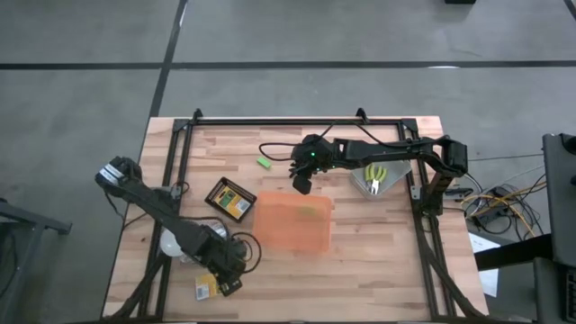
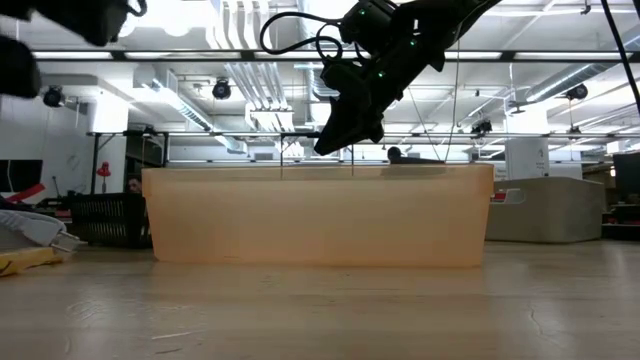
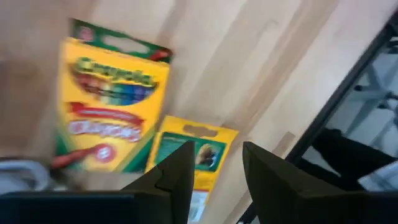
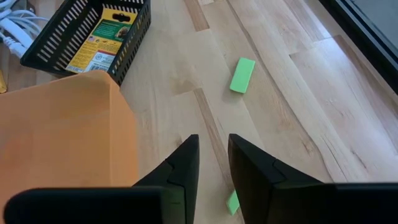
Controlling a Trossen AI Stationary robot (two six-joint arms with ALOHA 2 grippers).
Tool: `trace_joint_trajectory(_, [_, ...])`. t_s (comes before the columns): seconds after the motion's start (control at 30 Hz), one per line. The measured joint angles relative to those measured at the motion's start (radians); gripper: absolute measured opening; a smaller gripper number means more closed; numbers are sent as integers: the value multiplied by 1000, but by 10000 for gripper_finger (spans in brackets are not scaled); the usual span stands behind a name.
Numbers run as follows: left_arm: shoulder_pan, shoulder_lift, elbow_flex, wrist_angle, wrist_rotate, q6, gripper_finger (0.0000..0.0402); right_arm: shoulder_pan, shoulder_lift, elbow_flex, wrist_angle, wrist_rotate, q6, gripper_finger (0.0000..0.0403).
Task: Pick & Place School Supplies
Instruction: Move the right yellow crayon box to the bottom left of the table
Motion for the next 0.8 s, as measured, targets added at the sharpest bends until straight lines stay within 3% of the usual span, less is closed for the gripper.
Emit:
trace_joint_trajectory(0.17, [22, -1, 91, -121, -52, 81, 140, 0, 0, 0, 1, 0, 0, 73])
trace_joint_trajectory(0.33, [-32, -1, 82, -34, -8, 284, 140, 0, 0, 0, 0, 0, 0, 68])
trace_joint_trajectory(0.47, [-84, 0, 28, 73, 82, 627, 140, 0, 0, 0, 0, 0, 0, 73])
trace_joint_trajectory(0.8, [-99, 0, -189, 237, 122, 815, 140, 0, 0, 0, 0, 0, 0, 84])
